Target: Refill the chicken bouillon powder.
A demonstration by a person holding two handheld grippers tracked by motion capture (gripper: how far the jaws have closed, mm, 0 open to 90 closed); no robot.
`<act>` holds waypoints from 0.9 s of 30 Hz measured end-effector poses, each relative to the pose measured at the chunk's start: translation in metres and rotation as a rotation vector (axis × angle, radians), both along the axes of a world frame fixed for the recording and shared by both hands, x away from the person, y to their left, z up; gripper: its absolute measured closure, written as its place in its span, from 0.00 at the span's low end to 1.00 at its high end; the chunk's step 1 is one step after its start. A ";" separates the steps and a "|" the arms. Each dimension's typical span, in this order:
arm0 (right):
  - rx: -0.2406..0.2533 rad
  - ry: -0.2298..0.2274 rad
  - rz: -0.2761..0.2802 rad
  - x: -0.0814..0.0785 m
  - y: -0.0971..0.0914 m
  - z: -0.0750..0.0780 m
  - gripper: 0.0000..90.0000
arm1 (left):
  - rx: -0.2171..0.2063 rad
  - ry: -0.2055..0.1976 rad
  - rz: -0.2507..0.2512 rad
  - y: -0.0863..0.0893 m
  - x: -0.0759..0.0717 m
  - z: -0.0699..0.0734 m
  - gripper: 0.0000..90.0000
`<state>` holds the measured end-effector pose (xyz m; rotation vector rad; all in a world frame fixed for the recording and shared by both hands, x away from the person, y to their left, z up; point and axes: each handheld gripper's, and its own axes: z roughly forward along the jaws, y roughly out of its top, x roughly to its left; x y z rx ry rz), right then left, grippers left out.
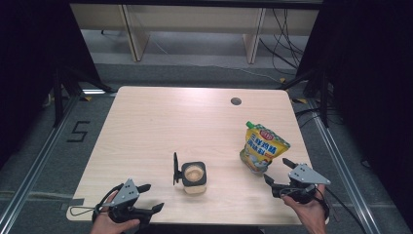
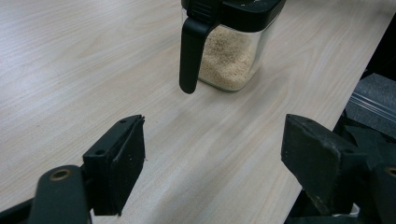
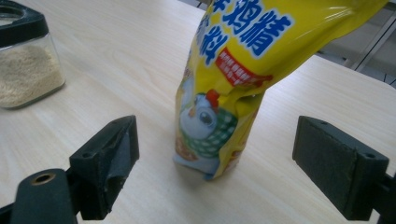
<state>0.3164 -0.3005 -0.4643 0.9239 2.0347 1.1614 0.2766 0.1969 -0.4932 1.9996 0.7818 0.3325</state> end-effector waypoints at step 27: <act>-0.037 0.055 0.051 -0.022 0.012 -0.005 0.17 | -0.025 0.023 0.028 0.002 0.002 -0.001 0.24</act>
